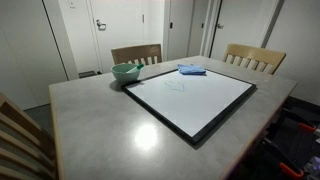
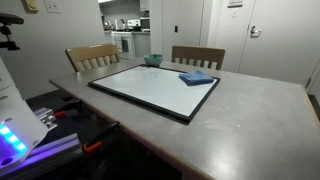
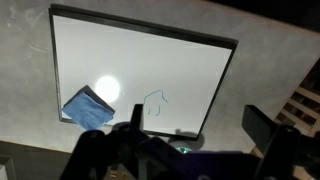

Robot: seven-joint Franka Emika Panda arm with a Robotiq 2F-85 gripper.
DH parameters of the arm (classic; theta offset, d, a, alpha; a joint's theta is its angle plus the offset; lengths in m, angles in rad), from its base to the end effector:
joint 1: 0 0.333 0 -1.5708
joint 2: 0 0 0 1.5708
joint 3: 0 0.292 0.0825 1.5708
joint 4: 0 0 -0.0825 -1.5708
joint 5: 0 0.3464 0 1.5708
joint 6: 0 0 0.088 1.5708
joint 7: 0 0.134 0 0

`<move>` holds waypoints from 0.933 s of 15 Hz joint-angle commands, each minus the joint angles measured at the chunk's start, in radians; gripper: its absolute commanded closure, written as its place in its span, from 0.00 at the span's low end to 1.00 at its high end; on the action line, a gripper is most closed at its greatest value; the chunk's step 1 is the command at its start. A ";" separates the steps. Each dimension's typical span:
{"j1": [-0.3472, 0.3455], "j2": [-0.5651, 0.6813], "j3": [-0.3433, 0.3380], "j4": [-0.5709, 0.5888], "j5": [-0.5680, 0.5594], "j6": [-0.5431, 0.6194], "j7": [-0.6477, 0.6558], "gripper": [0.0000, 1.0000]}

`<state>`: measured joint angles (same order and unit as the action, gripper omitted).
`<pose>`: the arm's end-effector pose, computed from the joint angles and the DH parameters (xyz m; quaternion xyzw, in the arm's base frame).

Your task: Use the blue cloth to wipe the whiteboard

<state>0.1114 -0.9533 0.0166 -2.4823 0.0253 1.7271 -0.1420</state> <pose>0.2623 0.0379 0.5521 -0.9865 -0.1304 -0.0989 0.0049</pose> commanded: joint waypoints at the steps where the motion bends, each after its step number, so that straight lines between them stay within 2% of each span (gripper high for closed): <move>1: 0.000 0.001 0.000 0.002 0.000 -0.001 0.000 0.00; 7: 0.007 0.011 -0.009 0.003 0.001 0.007 -0.018 0.00; 14: 0.035 0.121 -0.092 0.044 -0.050 -0.003 -0.252 0.00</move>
<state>0.1210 -0.9174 -0.0279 -2.4798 0.0123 1.7279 -0.2987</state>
